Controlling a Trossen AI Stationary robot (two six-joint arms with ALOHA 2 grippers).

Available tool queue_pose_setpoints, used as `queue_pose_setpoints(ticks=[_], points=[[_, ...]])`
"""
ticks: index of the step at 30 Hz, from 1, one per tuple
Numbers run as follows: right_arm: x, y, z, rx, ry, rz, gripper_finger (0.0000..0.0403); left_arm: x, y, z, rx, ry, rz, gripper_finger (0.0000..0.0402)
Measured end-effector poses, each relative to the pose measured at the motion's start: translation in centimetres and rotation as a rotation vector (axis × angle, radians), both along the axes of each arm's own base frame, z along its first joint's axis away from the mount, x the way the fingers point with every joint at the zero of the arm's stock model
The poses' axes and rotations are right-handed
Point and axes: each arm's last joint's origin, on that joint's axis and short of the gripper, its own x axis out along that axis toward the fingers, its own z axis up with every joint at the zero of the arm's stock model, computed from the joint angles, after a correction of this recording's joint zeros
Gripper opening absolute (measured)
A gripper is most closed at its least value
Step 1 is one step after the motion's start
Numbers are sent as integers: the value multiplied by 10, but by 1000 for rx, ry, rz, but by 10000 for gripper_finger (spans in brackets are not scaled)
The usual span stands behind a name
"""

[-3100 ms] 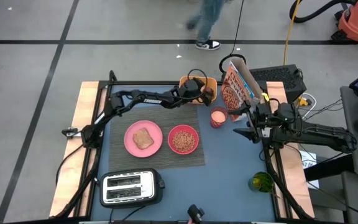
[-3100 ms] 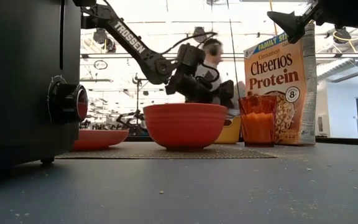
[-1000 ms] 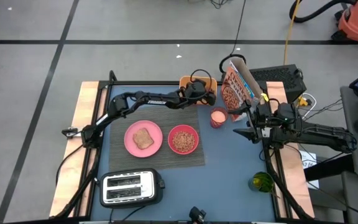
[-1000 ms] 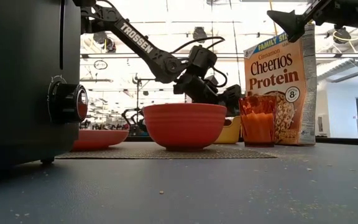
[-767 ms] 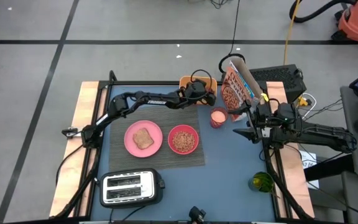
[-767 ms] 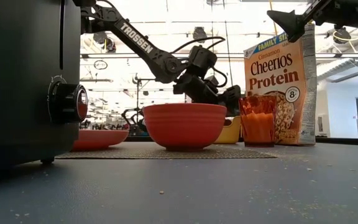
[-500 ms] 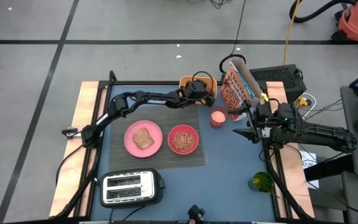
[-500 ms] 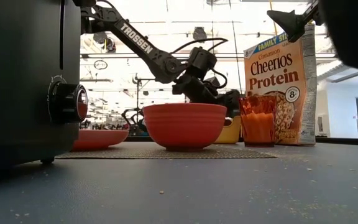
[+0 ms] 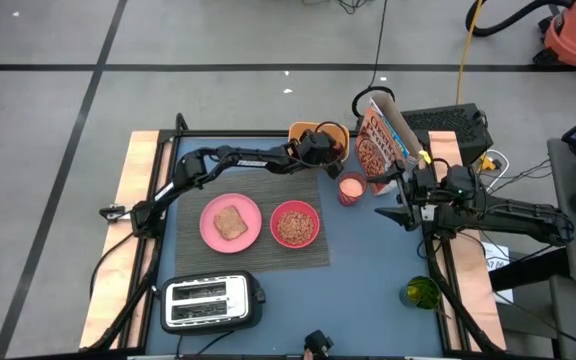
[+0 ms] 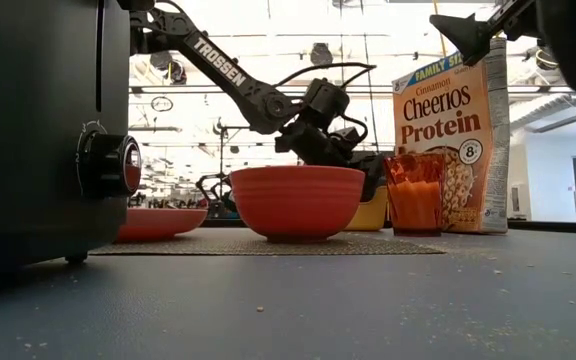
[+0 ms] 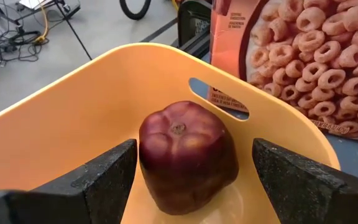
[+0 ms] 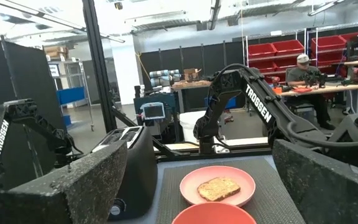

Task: Arrange a breakfast setting
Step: Put the apple on the gray table mat at the top right of the pink plate

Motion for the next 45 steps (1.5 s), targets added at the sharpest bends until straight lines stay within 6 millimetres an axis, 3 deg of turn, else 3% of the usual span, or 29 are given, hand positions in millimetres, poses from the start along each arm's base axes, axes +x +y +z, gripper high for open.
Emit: queue_pose_setpoints(ticks=[12, 20, 36, 45], points=[[0, 0, 0, 0, 0, 0, 393, -1, 0, -1, 15, 35, -13, 226], [0, 0, 0, 0, 0, 0, 393, -1, 0, -1, 13, 32, -12, 186], [0, 0, 0, 0, 0, 0, 393, -2, 4, 0, -25, -3, 22, 177], [0, 0, 0, 11, 2, 2, 393, -9, 11, 21, -39, -46, 53, 177]])
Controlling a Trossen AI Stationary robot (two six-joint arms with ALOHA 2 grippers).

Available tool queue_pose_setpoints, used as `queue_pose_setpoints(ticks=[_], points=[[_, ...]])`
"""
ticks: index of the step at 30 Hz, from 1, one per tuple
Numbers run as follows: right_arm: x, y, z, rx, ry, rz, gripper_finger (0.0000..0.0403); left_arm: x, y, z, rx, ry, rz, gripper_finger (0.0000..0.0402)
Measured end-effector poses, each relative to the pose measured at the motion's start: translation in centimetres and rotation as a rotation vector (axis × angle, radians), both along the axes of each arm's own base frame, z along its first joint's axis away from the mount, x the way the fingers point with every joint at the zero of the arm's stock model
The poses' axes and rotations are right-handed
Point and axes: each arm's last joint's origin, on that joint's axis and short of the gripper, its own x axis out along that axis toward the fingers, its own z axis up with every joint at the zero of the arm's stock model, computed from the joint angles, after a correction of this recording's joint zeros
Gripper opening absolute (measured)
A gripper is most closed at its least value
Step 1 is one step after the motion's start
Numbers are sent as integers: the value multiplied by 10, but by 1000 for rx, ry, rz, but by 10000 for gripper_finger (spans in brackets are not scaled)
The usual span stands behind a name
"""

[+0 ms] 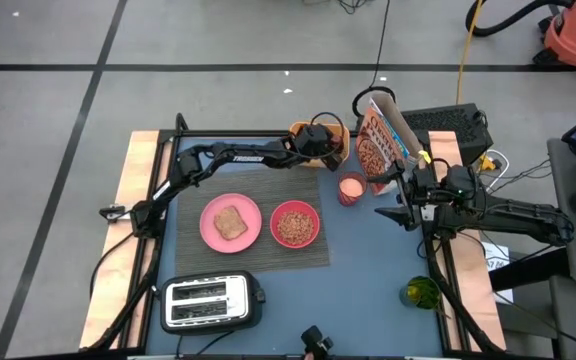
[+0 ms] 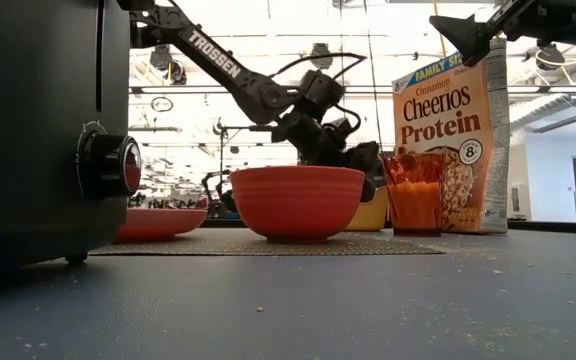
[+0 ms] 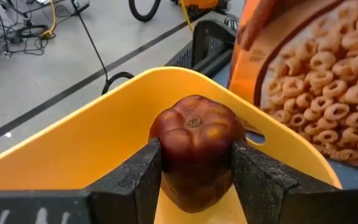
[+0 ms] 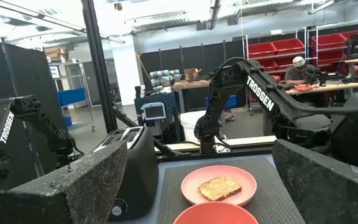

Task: Arrange a breakfast setting
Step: Put the apple on the gray table mat at the top right of the pink plate

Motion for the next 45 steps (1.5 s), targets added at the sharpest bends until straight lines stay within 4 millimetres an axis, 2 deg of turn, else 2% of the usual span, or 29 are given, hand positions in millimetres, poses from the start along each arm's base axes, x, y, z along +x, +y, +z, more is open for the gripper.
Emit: queue_pose_setpoints(ticks=[5, 15, 34, 40, 45], points=[[0, 0, 0, 1, 3, 0, 393, -5, 1, 19, -5, -27, 13, 177], [0, 0, -1, 3, 10, 0, 393, -27, -4, 74, -38, 0, -15, 177], [14, -2, -7, 15, 58, 10, 393, -88, -43, 159, -338, 61, -344, 177], [21, 0, -2, 1, -1, 37, 393, -102, -54, 178, -423, 36, -441, 177], [29, 2, -1, -5, -30, 57, 393, -108, -61, 186, -515, 3, -555, 177]])
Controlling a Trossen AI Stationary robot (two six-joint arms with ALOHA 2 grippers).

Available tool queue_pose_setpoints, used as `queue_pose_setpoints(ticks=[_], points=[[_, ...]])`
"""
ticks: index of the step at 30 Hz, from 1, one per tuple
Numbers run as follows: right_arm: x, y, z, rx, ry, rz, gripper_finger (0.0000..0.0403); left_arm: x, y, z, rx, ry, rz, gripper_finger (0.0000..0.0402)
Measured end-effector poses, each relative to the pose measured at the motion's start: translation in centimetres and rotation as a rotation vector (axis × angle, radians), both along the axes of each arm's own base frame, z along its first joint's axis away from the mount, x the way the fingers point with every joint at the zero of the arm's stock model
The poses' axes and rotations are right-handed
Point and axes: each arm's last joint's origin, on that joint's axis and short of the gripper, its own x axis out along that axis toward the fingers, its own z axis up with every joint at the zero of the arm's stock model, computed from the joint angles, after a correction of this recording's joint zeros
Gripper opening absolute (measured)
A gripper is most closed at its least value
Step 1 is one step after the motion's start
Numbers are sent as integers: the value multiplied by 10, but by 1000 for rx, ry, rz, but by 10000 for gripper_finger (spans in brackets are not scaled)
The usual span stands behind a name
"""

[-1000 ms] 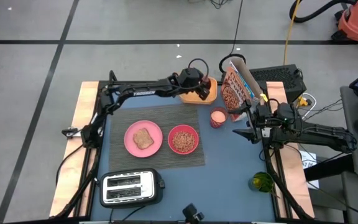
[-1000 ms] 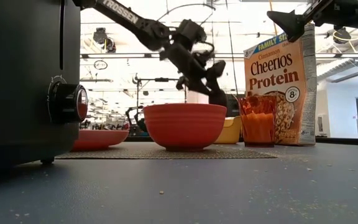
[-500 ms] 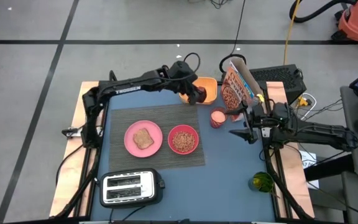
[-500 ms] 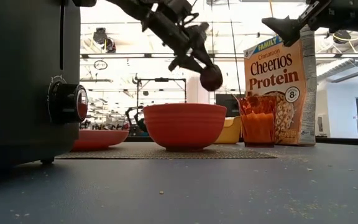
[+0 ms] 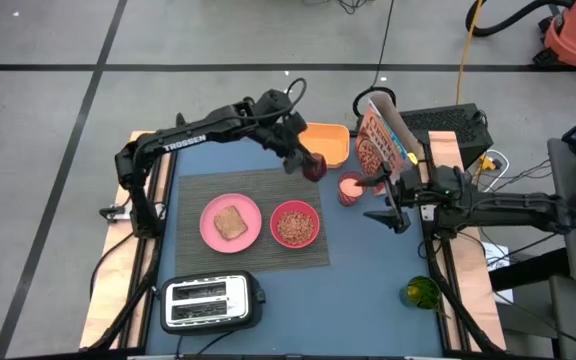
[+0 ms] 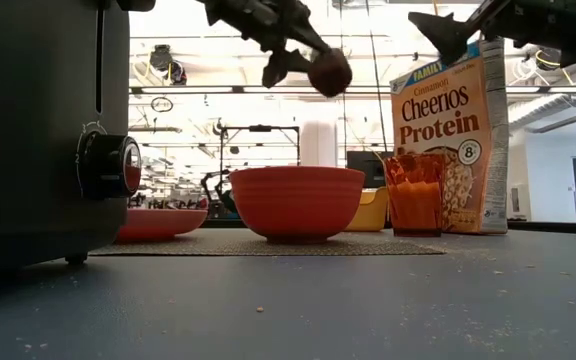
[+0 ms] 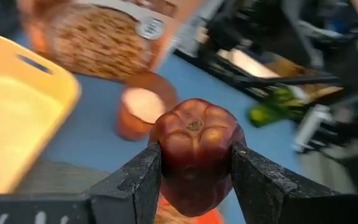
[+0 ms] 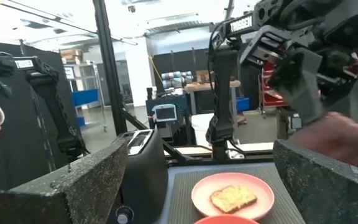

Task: Arrange a breakfast setting
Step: Put the apple on the gray table mat at the top right of the pink plate

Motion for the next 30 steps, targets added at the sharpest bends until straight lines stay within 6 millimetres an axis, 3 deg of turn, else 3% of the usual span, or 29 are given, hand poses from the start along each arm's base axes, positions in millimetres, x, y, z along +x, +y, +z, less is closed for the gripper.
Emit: queue_pose_setpoints(ticks=[14, 22, 30], points=[[18, 8, 2, -102, -104, 5, 393, -3, -13, -1, -316, 15, -194, 177], [23, 15, 5, -237, -185, -70, 393, -9, -16, -6, -432, 121, -162, 177], [27, 21, 2, -388, -190, -152, 393, -9, -16, -7, -442, 131, -156, 177]])
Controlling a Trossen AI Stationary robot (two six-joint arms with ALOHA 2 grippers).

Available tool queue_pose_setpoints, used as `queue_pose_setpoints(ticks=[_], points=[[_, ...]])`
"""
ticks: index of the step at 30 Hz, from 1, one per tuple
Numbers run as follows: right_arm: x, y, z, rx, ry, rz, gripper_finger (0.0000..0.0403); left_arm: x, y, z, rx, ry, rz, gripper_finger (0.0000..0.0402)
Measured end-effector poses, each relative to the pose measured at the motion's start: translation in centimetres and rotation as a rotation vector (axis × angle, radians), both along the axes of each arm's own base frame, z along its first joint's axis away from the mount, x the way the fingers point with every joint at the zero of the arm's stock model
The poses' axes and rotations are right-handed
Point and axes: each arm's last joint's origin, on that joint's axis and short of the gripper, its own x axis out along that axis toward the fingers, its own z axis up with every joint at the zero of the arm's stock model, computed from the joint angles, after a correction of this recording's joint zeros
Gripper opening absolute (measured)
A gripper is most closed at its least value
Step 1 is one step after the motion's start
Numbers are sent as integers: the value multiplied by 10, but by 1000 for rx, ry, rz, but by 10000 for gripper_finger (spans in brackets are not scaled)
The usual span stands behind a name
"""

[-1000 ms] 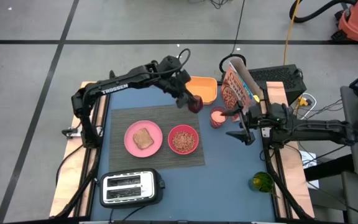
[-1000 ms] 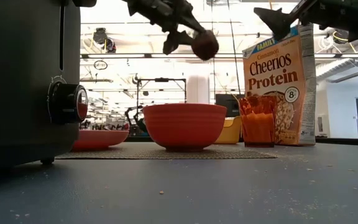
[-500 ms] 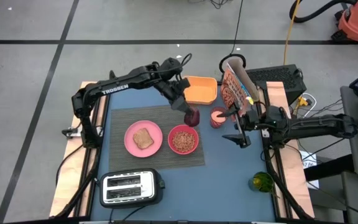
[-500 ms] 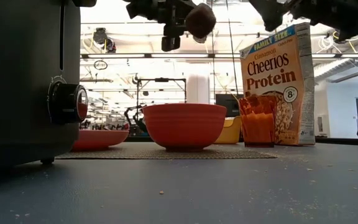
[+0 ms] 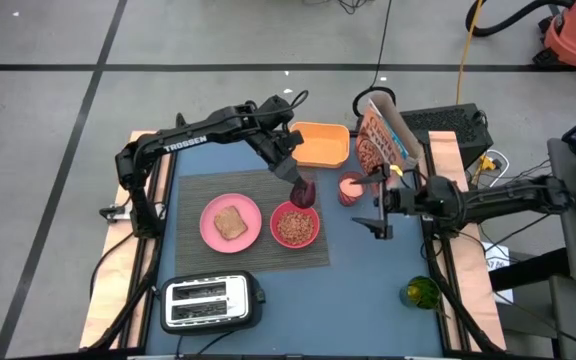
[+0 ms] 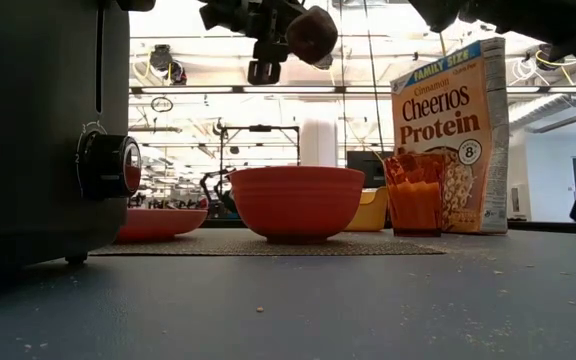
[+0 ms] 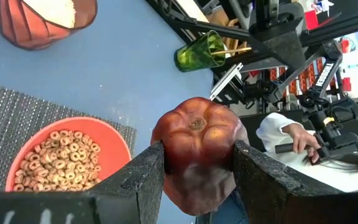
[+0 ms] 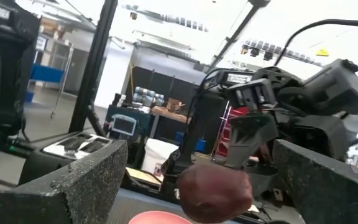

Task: Arrange a breakfast setting
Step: Put the apple on the gray table mat at the top right of the pink plate

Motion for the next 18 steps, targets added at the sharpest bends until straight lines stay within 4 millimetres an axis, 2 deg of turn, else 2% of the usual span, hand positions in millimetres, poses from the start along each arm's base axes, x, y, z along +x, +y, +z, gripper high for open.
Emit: queue_pose_setpoints(ticks=[9, 13, 18], points=[[9, 10, -7, -13, 38, 48, 393, 0, 0, 0, -16, 12, 12, 177], [16, 17, 0, -29, 33, 81, 393, 0, 0, 0, -30, 24, 22, 177], [31, 27, 13, -164, 53, 57, 393, -2, -1, -2, -83, 91, 51, 177]])
